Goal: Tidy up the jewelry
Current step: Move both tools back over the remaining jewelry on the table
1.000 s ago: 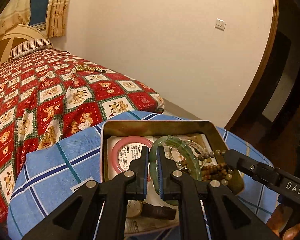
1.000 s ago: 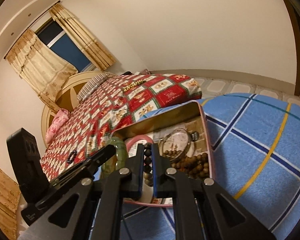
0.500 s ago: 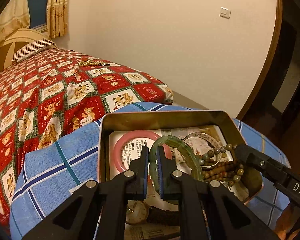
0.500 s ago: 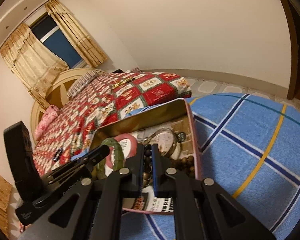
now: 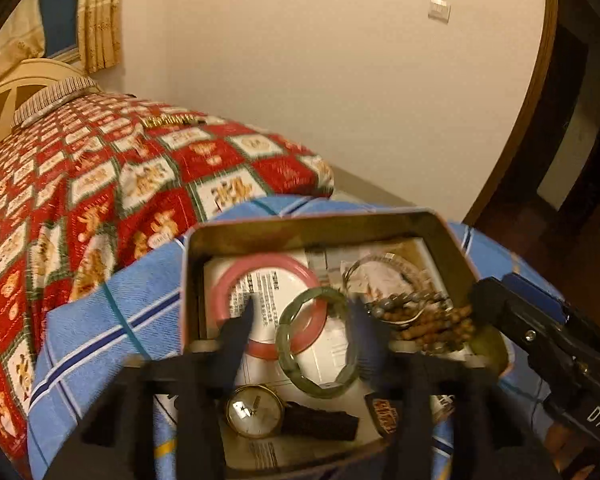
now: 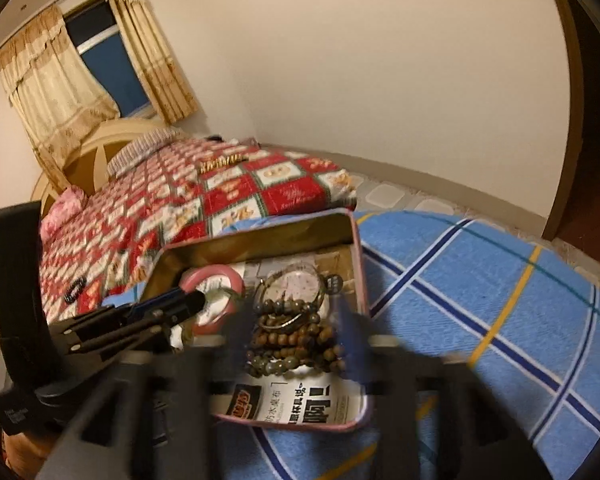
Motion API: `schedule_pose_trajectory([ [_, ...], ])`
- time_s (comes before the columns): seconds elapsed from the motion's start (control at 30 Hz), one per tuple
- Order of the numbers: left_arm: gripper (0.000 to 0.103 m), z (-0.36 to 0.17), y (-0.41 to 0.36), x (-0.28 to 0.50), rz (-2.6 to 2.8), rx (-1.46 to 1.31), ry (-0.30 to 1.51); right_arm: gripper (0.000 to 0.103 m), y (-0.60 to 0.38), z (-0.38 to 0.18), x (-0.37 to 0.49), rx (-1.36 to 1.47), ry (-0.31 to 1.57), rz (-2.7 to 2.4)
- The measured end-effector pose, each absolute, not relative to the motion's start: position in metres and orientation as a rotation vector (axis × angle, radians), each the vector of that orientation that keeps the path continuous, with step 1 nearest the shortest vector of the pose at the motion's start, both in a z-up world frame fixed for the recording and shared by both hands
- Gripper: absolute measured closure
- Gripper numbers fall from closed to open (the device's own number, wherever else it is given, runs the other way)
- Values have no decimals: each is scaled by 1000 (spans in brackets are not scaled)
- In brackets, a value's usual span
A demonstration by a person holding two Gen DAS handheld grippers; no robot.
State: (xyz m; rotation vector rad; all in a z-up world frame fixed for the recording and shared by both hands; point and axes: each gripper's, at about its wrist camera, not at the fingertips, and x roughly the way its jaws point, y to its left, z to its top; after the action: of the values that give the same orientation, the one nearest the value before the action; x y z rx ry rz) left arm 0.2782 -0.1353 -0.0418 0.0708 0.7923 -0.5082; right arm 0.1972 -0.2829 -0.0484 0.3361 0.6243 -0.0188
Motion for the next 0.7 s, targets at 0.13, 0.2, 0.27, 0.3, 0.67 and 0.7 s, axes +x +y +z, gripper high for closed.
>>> schedule_pose_trajectory([
  [0.13,37,-19,-122,264,-505,80,762,36,-285,-35,182,362,589,-21],
  [0.2,37,-8,-109,253,-509,88,737,36,-286,-29,170,376,579,-17],
  [0.27,37,1,-94,240,-513,90,718,36,-286,-24,158,378,570,-15],
  [0.3,37,4,-84,231,-509,91,711,36,-286,-22,149,379,565,-13],
  [0.67,37,-25,16,127,-438,66,744,46,-262,-47,58,342,680,63],
  [0.7,37,-32,22,121,-431,48,757,48,-258,-50,53,337,695,77],
])
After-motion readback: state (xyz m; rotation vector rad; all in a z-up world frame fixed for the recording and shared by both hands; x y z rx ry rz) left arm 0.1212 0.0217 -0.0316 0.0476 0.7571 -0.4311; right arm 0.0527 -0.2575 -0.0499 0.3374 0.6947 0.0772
